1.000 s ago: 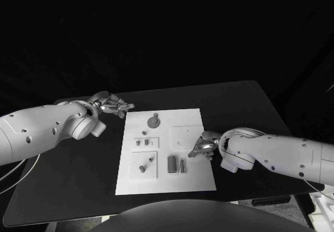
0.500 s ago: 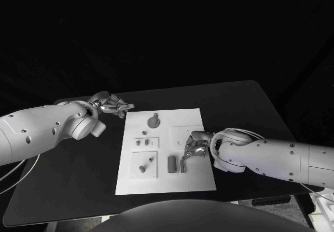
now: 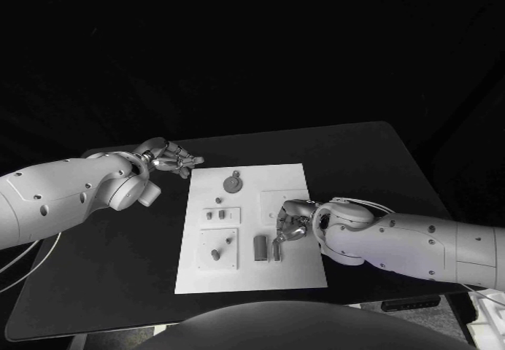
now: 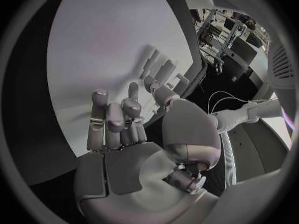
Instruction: Assemble the parts on the task board
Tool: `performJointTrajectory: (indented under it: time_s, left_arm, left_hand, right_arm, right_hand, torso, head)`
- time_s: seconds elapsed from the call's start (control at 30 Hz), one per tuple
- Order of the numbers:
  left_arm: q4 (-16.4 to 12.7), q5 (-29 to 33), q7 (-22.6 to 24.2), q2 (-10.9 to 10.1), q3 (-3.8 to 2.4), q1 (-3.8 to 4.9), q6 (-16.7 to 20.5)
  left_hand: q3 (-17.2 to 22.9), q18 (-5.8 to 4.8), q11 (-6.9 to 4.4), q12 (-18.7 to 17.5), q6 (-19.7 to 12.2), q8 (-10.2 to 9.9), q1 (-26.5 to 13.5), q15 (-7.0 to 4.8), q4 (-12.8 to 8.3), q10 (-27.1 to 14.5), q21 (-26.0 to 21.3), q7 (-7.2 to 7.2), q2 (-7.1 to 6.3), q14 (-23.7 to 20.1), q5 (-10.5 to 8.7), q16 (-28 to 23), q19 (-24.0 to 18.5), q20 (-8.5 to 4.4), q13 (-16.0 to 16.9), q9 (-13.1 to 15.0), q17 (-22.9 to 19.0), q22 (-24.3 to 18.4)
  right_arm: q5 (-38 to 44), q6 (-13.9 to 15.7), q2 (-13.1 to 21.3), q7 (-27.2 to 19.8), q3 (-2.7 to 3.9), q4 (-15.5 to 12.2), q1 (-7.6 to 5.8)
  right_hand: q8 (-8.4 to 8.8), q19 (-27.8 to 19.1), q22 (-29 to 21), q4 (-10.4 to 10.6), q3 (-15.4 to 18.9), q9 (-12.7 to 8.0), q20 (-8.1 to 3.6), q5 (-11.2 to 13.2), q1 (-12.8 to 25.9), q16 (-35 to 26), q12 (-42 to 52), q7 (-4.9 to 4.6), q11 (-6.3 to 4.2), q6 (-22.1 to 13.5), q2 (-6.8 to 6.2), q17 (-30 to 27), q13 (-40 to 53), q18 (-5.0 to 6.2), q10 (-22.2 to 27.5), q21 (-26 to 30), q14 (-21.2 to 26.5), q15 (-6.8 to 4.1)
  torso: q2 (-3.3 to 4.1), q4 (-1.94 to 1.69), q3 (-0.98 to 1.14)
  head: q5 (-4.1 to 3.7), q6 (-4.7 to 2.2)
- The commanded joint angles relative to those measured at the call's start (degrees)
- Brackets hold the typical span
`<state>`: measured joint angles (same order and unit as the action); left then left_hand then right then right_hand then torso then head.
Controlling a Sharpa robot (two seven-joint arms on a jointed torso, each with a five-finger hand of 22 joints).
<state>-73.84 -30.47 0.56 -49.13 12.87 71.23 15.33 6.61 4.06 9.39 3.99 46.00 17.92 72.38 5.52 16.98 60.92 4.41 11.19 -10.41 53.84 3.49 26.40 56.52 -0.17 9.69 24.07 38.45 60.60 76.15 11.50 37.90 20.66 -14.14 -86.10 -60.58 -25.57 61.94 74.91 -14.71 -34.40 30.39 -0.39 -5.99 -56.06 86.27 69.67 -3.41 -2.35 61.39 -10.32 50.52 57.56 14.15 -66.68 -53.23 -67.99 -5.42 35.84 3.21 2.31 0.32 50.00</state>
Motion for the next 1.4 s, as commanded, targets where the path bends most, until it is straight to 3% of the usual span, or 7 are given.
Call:
performJointTrajectory:
  time_s: [0.03, 0.53, 1.17, 1.4]
  left_arm:
    - [-0.32, -0.21, 0.06, -0.13, -0.03, 0.07, -0.43]
    - [-0.43, -0.21, -0.03, -0.23, -0.03, 0.08, -0.44]
    - [-0.39, -0.23, -0.03, -0.19, -0.04, 0.08, -0.54]
    - [-0.32, -0.24, 0.01, -0.17, -0.04, 0.08, -0.45]
  left_hand:
    - [0.25, 0.62, -0.13, 0.19, 0.29, 0.0, 0.1, 0.02, -0.14, 0.38, -0.38, -0.2, -0.1, 0.28, -0.28, -0.37, 0.42, 0.02, -0.07, -0.08, 0.08, -0.1]
    - [0.19, 0.61, -0.13, 0.19, 0.3, -0.01, 0.1, 0.03, -0.14, 0.38, -0.38, -0.2, -0.1, 0.28, -0.29, -0.4, 0.41, 0.03, -0.07, -0.09, 0.1, -0.11]
    - [0.14, 0.61, -0.13, 0.18, 0.3, -0.01, 0.14, 0.03, -0.15, 0.38, -0.38, -0.2, -0.11, 0.28, -0.28, -0.42, 0.39, 0.03, -0.08, -0.11, 0.12, -0.11]
    - [0.11, 0.61, -0.13, 0.19, 0.3, -0.01, 0.16, 0.03, -0.14, 0.39, -0.38, -0.2, -0.11, 0.28, -0.28, -0.43, 0.39, 0.03, -0.08, -0.11, 0.14, -0.11]
  right_arm:
    - [3.2, 0.28, -0.31, -0.32, 0.0, 0.14, 0.14]
    - [5.55, -1.14, -1.26, -0.07, -0.01, 1.45, 0.48]
    - [8.25, -3.56, -1.44, -0.07, -0.02, 1.95, 0.96]
    - [7.41, -1.49, -1.4, -0.28, -0.02, 2.04, 0.98]
  right_hand:
    - [-0.26, 0.31, 0.82, 0.19, -0.03, 0.14, 0.03, -0.14, -0.25, 0.23, 0.22, 0.04, -0.42, 0.56, -0.34, -0.09, 0.09, 0.85, 0.16, 0.14, -0.26, -0.04]
    - [-0.58, 0.26, 0.82, 0.04, -0.17, 0.55, 0.01, -0.15, -0.57, 0.13, 0.17, 0.21, -0.58, 0.75, -0.1, -0.29, 0.15, 0.85, 0.17, 0.24, -0.17, 0.0]
    - [-1.31, 0.02, 0.95, -1.7, -0.37, 1.93, 0.12, -0.17, -2.69, 0.02, 0.06, 0.46, -0.79, 0.81, 0.19, -0.58, 0.39, 0.85, 0.19, 0.35, 0.15, 0.18]
    - [-1.41, -0.02, 0.96, -1.58, -0.34, 2.22, 0.18, -0.14, -2.91, 0.0, 0.02, 0.46, -0.8, 0.8, 0.23, -0.58, 0.42, 0.85, 0.18, 0.37, 0.18, 0.23]
  torso:
    - [0.0, 0.03, -0.01]
    - [-0.02, 0.01, -0.05]
    - [-0.09, 0.04, -0.11]
    - [-0.05, 0.02, -0.06]
  head:
    - [0.05, 0.0]
    - [0.3, 0.0]
    - [0.24, 0.0]
    - [0.24, 0.0]
